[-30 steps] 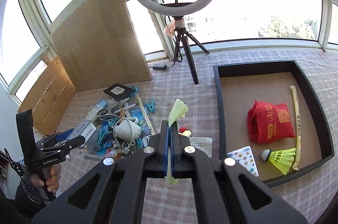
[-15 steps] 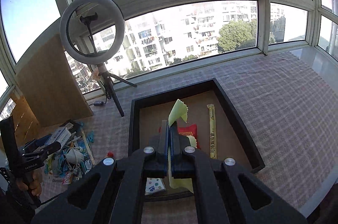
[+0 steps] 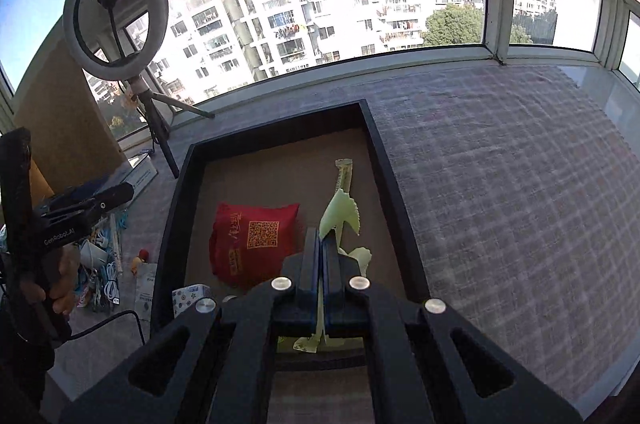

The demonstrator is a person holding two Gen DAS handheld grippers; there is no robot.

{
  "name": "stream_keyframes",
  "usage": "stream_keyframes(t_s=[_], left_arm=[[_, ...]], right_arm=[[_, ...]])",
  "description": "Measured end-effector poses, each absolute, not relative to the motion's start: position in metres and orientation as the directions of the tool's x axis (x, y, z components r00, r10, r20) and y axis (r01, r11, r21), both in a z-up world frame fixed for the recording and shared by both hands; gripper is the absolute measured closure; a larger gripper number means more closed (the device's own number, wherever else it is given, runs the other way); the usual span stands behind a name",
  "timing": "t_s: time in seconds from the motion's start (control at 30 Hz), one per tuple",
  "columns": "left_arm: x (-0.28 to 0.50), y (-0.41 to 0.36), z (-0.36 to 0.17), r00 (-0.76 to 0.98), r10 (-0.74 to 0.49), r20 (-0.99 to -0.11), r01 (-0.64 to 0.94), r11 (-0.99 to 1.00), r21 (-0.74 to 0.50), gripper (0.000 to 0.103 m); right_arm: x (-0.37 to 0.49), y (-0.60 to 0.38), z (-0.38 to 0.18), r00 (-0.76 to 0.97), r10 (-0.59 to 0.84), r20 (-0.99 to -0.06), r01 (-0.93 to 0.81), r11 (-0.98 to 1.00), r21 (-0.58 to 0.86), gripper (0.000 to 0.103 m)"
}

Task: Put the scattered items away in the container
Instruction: 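Carry the plastic box and green cloth into the black tray and release both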

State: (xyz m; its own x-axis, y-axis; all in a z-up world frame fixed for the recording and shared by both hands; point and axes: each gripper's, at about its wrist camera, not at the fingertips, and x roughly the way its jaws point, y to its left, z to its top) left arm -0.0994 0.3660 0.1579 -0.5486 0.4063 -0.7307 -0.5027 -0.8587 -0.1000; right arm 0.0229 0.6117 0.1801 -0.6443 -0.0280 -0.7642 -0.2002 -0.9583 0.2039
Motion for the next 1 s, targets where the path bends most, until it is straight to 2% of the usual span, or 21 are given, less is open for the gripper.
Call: stream_keyframes(t_s=[0.17,0.4,0.47,0.5,0.53,0.7,1.0], left_arm=[[-0.117,0.396,0.149,-0.563,0.384,-0.732,-0.507,-0.860,-0.061,0.031],[-0.148,0.414,0.121,-0.546,0.356,-0.758,-0.474,-0.878,-0.070,0.031],[-0.156,0.416,0.112,-0.541,0.349,-0.765,-0.463,-0.883,-0.075,0.031],[-0.159,0.416,0.107,-0.546,0.339,-0.766,-0.451,-0.889,-0.072,0.031],[-0.163,0.416,0.103,-0.540,0.323,-0.777,-0.441,-0.895,-0.066,0.030],[-0.170,0.409,0.095,-0.523,0.272,-0.808,-0.413,-0.910,-0.039,0.032],[-0.138,0.354,0.147,-0.601,0.310,-0.737,-0.373,-0.924,-0.085,0.032]], right_arm=[[0.009,0.619,0.163,-0.618,-0.044,-0.785,-0.195,-0.959,0.208,0.102],[-0.010,0.629,0.140,-0.567,-0.057,-0.822,-0.200,-0.958,0.204,0.101],[-0.016,0.631,0.134,-0.532,-0.064,-0.844,-0.208,-0.957,0.204,0.085],[-0.017,0.632,0.132,-0.520,-0.062,-0.852,-0.219,-0.954,0.204,0.067],[-0.016,0.632,0.132,-0.525,-0.058,-0.849,-0.226,-0.952,0.205,0.059],[-0.009,0.628,0.145,-0.560,-0.032,-0.828,-0.228,-0.955,0.191,0.058],[0.001,0.608,0.168,-0.605,-0.021,-0.796,-0.213,-0.959,0.187,0.055]])
